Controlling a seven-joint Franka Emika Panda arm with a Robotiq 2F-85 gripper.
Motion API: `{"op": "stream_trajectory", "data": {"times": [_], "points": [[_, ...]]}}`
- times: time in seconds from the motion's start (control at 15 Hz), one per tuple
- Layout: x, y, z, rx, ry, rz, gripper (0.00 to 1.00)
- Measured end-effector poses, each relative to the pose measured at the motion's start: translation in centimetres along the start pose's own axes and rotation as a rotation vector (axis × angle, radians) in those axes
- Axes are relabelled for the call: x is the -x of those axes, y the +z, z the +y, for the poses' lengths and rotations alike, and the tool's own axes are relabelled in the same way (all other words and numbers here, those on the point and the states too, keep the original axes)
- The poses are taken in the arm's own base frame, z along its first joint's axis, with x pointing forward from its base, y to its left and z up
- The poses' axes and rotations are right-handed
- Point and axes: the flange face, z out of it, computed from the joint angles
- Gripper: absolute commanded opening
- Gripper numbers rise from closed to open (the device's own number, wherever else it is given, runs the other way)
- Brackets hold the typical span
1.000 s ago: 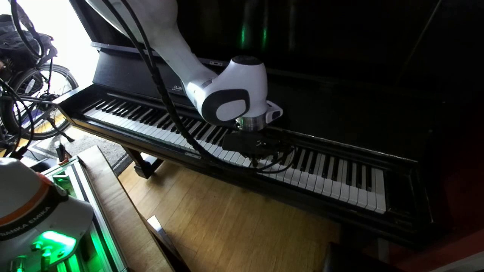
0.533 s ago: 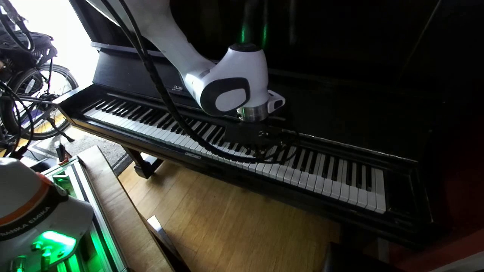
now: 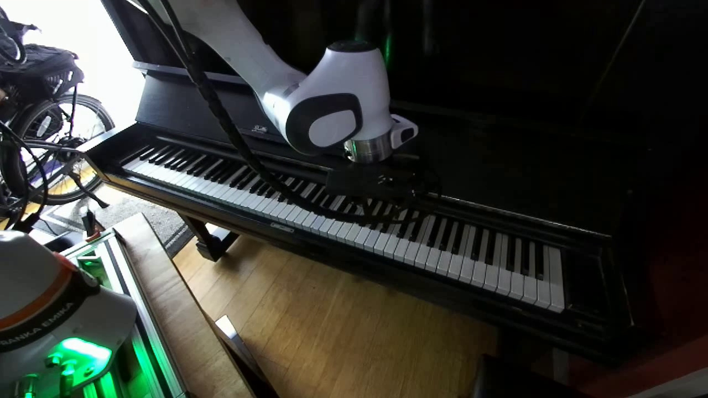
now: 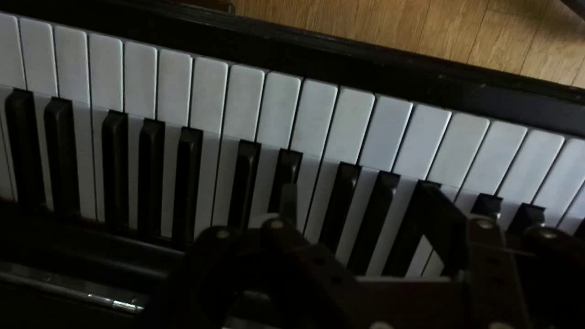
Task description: Press the key on the piano
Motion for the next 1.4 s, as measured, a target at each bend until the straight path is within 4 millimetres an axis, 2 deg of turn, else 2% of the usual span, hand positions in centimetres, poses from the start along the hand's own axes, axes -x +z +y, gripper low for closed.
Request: {"op": "stream_trajectory", "data": {"times": [0.53, 1.13, 1.4], "points": [[0.0, -6.4, -0.9, 0.081, 0.005, 0.046, 1.0], [0.7, -14.6, -3.2, 0.241, 0.037, 0.088, 1.0], [1.2, -16.8, -4.0, 0.296, 0.037, 0.099, 1.0]]}}
